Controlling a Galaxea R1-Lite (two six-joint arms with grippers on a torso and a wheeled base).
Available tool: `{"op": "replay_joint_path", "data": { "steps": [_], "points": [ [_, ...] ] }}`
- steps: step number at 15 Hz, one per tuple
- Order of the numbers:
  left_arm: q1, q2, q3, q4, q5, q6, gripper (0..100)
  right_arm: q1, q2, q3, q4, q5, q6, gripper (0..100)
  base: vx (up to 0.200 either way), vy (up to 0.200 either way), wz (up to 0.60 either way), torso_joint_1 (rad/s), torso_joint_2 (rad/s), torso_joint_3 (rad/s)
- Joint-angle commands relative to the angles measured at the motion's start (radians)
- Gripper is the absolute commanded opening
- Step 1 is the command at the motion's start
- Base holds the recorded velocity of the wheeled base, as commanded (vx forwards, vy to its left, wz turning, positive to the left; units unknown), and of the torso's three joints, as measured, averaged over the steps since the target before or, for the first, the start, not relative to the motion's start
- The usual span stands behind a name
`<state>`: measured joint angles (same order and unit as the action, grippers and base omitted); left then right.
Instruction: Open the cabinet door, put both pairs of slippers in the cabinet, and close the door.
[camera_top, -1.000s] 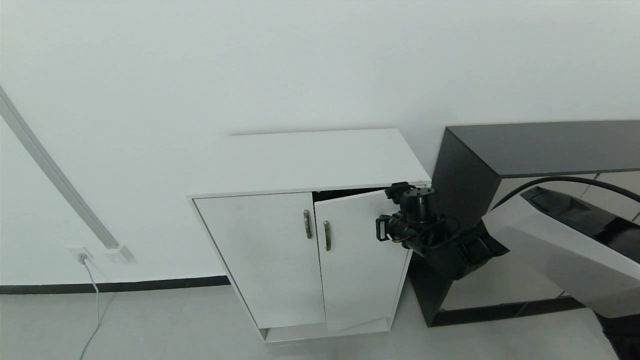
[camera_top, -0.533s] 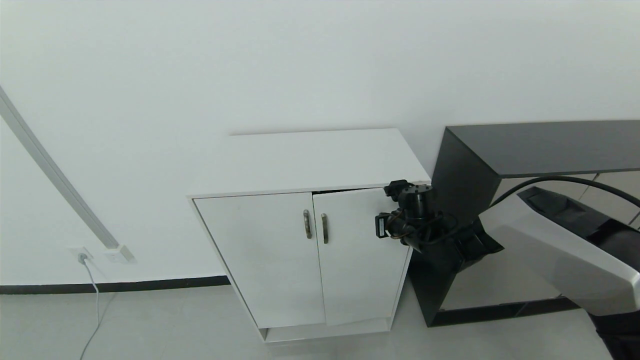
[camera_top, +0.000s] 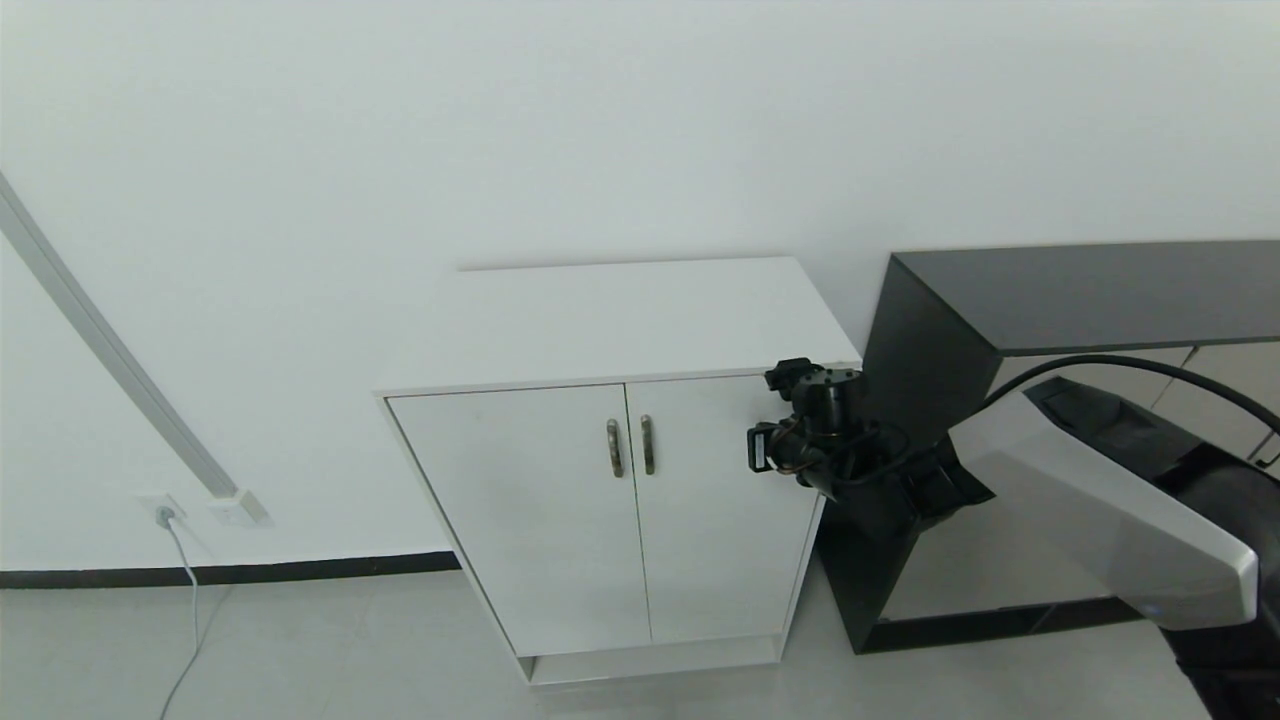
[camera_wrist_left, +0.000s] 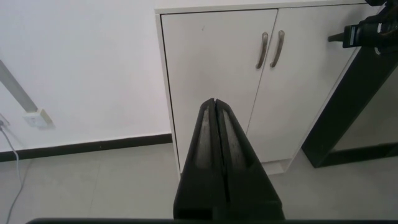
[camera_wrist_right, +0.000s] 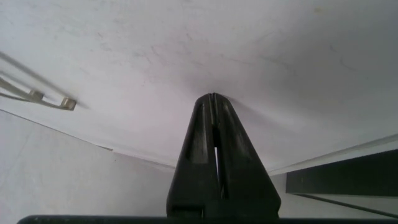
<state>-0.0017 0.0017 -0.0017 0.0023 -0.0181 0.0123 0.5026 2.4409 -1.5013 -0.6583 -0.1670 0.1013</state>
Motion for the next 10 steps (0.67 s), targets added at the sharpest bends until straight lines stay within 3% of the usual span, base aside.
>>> {"op": "replay_joint_path", "data": {
  "steps": [1,7,10],
  "points": [
    [0.0,0.0,0.0,0.001,0.0,0.0,0,0.001,0.012,-0.013,-0.001,0.0,0.0,0,0.0,0.0,0.0,0.0,0.0,0.0],
    [0.0,0.0,0.0,0.001,0.0,0.0,0,0.001,-0.025,0.033,-0.009,-0.002,0.002,0,0.0,0.0,0.0,0.0,0.0,0.0],
    [0.0,0.0,0.0,0.001,0.0,0.0,0,0.001,-0.138,0.202,-0.076,-0.008,0.003,0,0.0,0.0,0.0,0.0,0.0,0.0]
  ]
}}
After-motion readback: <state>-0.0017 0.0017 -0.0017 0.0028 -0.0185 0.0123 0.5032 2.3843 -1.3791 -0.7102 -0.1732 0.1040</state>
